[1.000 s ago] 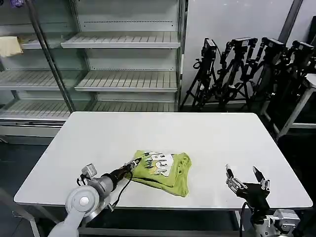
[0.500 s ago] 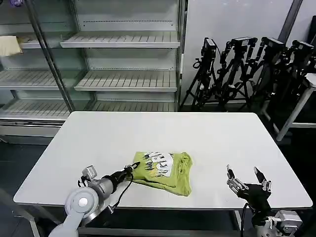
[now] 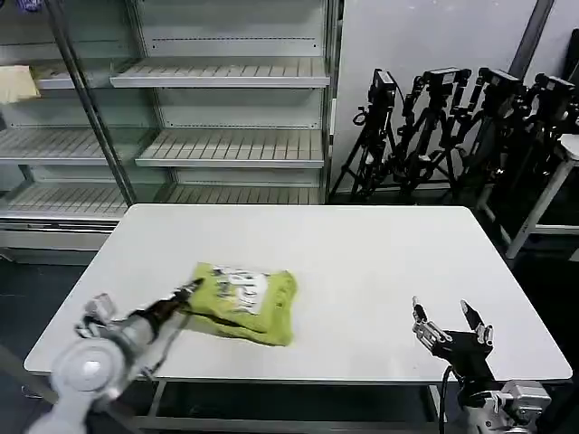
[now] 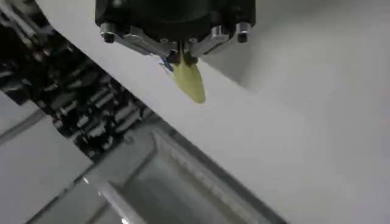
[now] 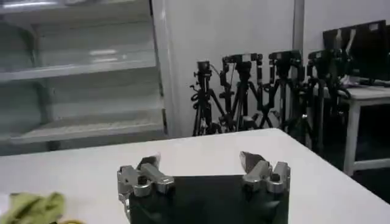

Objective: Fold and organize the clothes.

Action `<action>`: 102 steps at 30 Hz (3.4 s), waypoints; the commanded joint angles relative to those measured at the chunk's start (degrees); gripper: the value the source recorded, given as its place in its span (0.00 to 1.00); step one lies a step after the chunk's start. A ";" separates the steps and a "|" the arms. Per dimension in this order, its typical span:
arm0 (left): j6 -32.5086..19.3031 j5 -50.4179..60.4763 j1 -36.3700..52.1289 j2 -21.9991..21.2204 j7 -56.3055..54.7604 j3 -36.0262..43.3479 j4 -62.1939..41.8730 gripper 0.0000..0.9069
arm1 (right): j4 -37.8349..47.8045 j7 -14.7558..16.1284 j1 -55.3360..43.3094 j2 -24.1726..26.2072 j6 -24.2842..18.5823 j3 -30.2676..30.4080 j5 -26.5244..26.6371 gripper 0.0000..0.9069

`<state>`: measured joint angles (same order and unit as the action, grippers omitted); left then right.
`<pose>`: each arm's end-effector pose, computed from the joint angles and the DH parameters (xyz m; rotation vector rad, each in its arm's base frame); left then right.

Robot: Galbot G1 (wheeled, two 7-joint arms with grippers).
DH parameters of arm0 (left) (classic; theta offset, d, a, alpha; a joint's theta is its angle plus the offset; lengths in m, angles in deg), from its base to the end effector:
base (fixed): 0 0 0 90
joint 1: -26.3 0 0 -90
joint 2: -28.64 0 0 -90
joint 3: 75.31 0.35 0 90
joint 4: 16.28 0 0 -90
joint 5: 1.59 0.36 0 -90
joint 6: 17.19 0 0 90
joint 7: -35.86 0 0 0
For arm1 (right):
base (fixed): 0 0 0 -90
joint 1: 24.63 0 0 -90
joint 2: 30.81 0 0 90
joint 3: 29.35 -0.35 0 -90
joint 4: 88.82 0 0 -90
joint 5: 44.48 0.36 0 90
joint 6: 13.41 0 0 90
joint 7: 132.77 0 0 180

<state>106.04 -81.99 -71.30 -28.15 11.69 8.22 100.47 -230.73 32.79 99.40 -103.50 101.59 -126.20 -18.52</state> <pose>0.2984 0.1333 -0.1785 -0.1360 -2.5769 0.8099 0.1515 -0.0451 -0.1696 -0.0533 -2.9845 -0.1225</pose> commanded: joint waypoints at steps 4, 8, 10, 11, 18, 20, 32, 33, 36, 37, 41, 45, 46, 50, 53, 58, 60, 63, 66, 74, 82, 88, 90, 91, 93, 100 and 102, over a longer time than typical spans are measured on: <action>-0.09 24.71 -1.93 21.56 5.12 -9.91 14.83 0.02 | 1.10 -0.17 -4.07 -0.07 0.11 3.33 0.09 1.00; -0.25 43.40 -5.23 15.73 5.56 10.75 14.83 0.02 | 1.46 0.17 -3.06 -1.22 -0.24 4.15 -1.98 1.00; -1.81 53.74 -5.52 12.02 5.42 20.38 11.58 0.02 | 1.20 0.38 -2.21 -1.59 -0.73 3.60 -2.21 1.00; -2.32 57.78 -5.21 10.29 5.59 24.03 10.53 0.02 | 0.91 0.39 -1.56 -1.69 -0.81 3.26 -2.22 1.00; -2.77 68.41 3.78 -1.59 5.56 42.29 3.22 0.02 | -0.12 0.59 0.17 -1.56 -1.36 0.77 -2.15 1.00; -1.86 67.29 6.88 -3.88 5.58 44.91 4.02 0.02 | -0.54 0.50 0.42 -1.64 -1.31 0.32 -2.08 1.00; -0.21 54.85 20.67 -13.50 3.34 51.27 -6.57 0.02 | -1.72 0.43 2.12 -2.93 -1.11 -0.88 -2.26 1.00; -0.21 54.63 20.91 -13.89 3.38 51.42 -6.92 0.02 | -1.81 0.44 2.17 -3.03 -1.07 -0.94 -2.27 1.00; -0.34 54.11 21.95 -15.63 3.55 51.84 -8.49 0.92 | -2.06 0.42 2.46 -3.48 -0.83 -0.99 -2.47 1.00; -0.97 53.15 22.09 -16.22 3.74 51.81 -8.55 1.00 | -2.12 0.45 2.62 -3.62 -0.74 -0.95 -2.83 1.00; -4.79 47.93 21.66 -17.51 4.11 50.20 -7.24 1.00 | -2.37 0.63 3.05 -3.97 -0.77 -0.91 -3.94 1.00; -9.80 40.65 19.92 -18.13 4.45 46.75 -4.70 1.00 | -2.64 0.69 3.20 -3.92 -0.78 -0.91 -4.41 1.00; -10.28 39.84 19.01 -18.17 4.57 45.26 -3.95 1.00 | -2.69 0.72 3.19 -3.85 -0.78 -0.89 -4.51 1.00; -11.06 38.90 13.68 -16.91 4.61 37.87 1.99 1.00 | -2.83 0.78 3.00 -3.39 -0.77 -0.85 -4.99 1.00; -9.88 41.13 8.21 -13.33 4.32 30.85 6.27 1.00 | -2.91 1.25 2.92 -2.80 -0.96 -0.87 -6.07 1.00; -5.38 41.32 -3.03 -7.94 4.11 14.08 12.16 1.00 | -2.51 1.30 2.16 -1.84 -0.94 -0.03 -6.08 1.00; -2.06 38.28 -6.91 -6.81 3.80 7.40 13.82 1.00 | -2.42 1.33 1.93 -1.39 -0.90 0.64 -6.09 1.00; -0.13 33.25 -14.08 -5.98 2.56 2.92 14.98 1.00 | -2.30 1.33 1.54 -0.72 -0.86 1.20 -6.07 1.00; -0.14 31.30 -19.19 -6.24 2.16 1.57 16.67 1.00 | -1.91 1.35 1.13 -0.20 -0.89 1.47 -6.02 1.00; 0.05 35.22 -21.25 -6.91 2.49 6.37 16.13 1.00 | -1.67 1.38 0.65 -0.14 -1.04 1.81 -5.97 1.00; -0.22 53.50 -17.31 -5.29 6.50 11.40 11.47 1.00 | -2.22 1.40 1.23 -0.50 -1.37 1.20 -6.00 1.00; -7.41 67.99 -14.74 -4.72 7.42 14.89 9.53 1.00 | -2.77 1.38 1.82 -0.76 -1.44 0.51 -6.01 1.00; -9.63 72.75 -14.43 -4.28 7.48 16.05 9.12 1.00 | -2.95 1.39 2.03 -0.86 -1.46 0.33 -5.99 1.00; -11.04 74.50 -14.29 -4.06 7.52 16.62 9.01 1.00 | -3.00 1.40 2.11 -0.90 -1.46 0.20 -5.99 1.00; -13.06 79.54 -13.79 -3.59 7.78 18.25 8.24 1.00 | -3.09 1.38 2.27 -0.97 -1.47 -0.01 -6.00 1.00; -15.73 85.42 -11.29 -1.90 10.10 22.03 6.77 1.00 | -3.51 1.37 2.70 -1.42 -1.45 -0.40 -6.00 1.00; -11.84 73.63 -11.41 -1.65 11.93 22.06 8.77 1.00 | -3.54 1.37 2.89 -1.59 -1.44 -0.51 -6.01 1.00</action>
<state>95.67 -10.91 -84.14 -31.28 19.90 25.97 108.85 -234.15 34.18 102.06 -104.97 100.15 -126.51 -24.51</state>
